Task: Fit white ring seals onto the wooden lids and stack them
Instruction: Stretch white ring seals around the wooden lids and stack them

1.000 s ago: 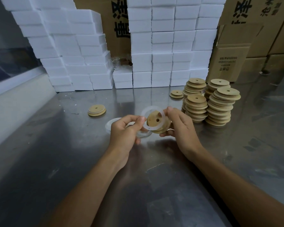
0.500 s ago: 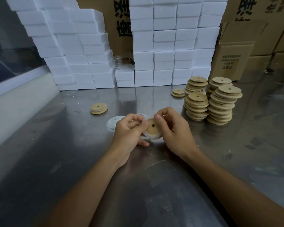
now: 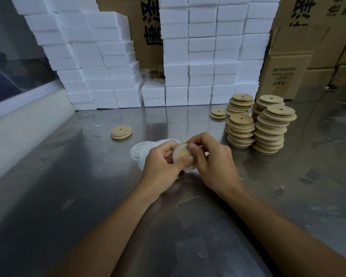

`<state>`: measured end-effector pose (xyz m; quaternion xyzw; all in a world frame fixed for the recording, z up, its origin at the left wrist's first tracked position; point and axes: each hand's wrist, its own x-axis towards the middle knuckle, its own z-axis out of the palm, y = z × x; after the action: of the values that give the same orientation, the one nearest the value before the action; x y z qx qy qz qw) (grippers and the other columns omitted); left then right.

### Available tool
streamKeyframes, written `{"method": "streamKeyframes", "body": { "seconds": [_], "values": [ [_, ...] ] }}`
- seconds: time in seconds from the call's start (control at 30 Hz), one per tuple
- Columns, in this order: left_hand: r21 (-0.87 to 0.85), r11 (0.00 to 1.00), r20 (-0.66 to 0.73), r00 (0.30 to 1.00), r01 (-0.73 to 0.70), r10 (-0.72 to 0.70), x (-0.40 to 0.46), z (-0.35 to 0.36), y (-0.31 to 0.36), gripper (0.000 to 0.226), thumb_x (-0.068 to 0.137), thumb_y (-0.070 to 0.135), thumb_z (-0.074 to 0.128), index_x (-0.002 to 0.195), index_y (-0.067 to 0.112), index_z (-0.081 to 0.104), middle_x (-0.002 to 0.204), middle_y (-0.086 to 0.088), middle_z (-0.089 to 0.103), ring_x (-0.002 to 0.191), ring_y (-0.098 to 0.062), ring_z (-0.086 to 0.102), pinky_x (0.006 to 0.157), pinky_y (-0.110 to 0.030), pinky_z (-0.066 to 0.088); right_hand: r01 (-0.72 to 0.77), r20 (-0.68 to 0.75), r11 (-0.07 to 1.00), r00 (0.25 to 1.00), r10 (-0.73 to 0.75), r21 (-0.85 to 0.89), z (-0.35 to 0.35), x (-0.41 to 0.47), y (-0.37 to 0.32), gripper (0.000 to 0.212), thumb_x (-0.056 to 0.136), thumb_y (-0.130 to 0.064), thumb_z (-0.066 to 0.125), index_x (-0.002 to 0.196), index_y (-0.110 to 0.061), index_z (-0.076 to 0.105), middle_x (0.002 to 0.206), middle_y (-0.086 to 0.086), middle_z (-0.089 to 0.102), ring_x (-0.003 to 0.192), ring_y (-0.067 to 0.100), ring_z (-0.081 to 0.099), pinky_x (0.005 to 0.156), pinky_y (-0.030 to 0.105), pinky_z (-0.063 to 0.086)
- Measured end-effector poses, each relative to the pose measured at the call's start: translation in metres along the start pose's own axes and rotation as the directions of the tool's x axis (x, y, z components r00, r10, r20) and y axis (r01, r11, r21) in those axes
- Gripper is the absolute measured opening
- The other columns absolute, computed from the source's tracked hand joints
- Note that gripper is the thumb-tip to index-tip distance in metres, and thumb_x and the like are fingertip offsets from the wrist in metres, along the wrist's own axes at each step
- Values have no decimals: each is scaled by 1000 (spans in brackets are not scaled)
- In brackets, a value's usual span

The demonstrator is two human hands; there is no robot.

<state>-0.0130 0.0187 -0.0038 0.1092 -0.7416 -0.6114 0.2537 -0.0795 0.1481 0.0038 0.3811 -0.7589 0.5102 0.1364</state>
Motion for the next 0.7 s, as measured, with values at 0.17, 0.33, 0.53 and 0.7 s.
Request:
{"method": "streamKeyframes", "body": {
  "seconds": [0.17,0.33,0.53,0.7],
  "values": [
    [-1,999,30,999,-37,37,0,-1,-3,13,85,16,75,97,14,70,88,-3,76,82,-15,73,68,-24,58,0,-37,1000,999,0,2,0,1,0,7,95,-18,62,93,-12,64,82,-11,66,83,6,62,68,25,51],
    [82,992,6,996,-93,93,1,-1,-4,10,89,21,70,97,15,70,83,-8,71,56,-2,59,44,-10,40,-87,-64,995,994,91,54,-4,1,1,9,91,-20,68,83,-17,65,75,-12,66,75,2,63,62,12,46],
    [88,987,42,991,-134,130,0,-2,-1,9,88,20,71,97,23,71,83,1,69,56,2,58,46,-8,40,-198,-20,969,979,203,148,-11,5,4,9,88,-17,72,81,-12,71,72,1,70,69,18,67,69,40,58],
    [90,988,49,992,-124,120,0,-3,-1,12,89,20,70,99,25,72,85,0,71,57,0,58,47,-11,42,-238,-10,956,970,244,171,-13,5,5,10,87,-16,73,78,-11,71,71,5,70,68,23,68,68,44,58]
  ]
}}
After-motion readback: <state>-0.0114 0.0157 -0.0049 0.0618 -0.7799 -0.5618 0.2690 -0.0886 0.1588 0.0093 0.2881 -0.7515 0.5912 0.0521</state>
